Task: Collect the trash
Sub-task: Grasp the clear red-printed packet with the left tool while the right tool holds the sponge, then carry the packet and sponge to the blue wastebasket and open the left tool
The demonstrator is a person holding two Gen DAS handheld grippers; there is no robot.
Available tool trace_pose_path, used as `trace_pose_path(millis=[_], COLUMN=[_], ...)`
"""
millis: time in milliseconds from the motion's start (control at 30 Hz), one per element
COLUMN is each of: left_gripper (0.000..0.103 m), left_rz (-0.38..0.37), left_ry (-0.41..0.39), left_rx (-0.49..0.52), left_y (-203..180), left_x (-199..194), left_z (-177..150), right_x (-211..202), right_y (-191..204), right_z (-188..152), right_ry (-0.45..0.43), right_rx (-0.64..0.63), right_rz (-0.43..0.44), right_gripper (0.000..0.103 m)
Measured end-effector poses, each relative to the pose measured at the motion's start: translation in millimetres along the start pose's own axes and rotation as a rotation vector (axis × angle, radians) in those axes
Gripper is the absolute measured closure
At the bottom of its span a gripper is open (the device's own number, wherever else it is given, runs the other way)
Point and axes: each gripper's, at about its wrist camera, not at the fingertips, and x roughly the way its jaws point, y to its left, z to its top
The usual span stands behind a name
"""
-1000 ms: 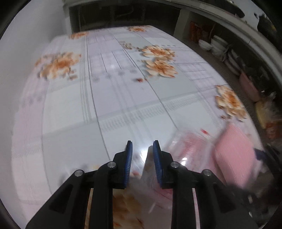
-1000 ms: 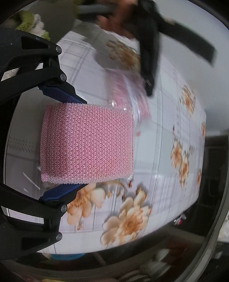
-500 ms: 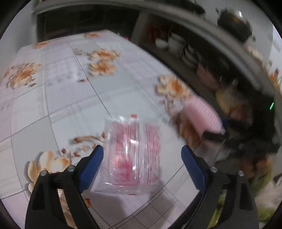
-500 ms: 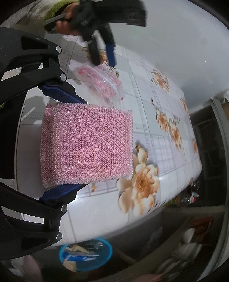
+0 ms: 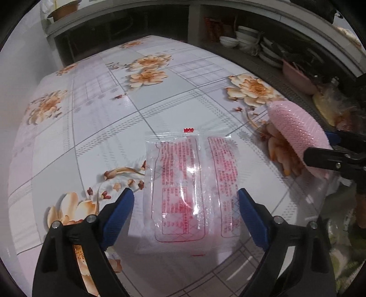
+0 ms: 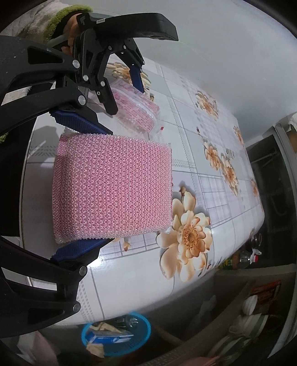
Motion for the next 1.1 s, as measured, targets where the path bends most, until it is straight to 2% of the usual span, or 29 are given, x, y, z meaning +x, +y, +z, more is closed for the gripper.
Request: trace_pose_path(millis=[67, 167, 267, 433, 1100], left_gripper=[0.029, 0.041, 0.046, 0.049, 0.05], left_rz=[0.021, 0.036, 0.046, 0.089, 0.129], left_ry=[-0.008, -0.008, -0.01, -0.023, -0.082], left_rx=[0.004, -0.015, -0.012, 0.014, 0.032], left_y=[-2.6, -3.2, -5.3, -11.8, -16.2], left_x=[-1.1, -2.4, -2.4, -3.4, -23.6], left_z=[0.7, 3.6, 5.8, 5.9, 10.6], right_x=[-1.2, -3.2, -4.4, -4.3, -7.6], right_y=[-1.1, -2.2, -2.3, -2.0, -1.7], right_z=[-0.8, -0.8, -1.0, -0.8, 1.8], right_ry=[-0.001, -0.005, -0.008, -0.004, -0.012], right_rx=[0.002, 0.005, 0.006, 0.003, -0.01], right_rz=[0.002, 0.005, 0.01, 0.008, 0.007], right_gripper=[0.026, 0.026, 0.026, 0.026, 0.026])
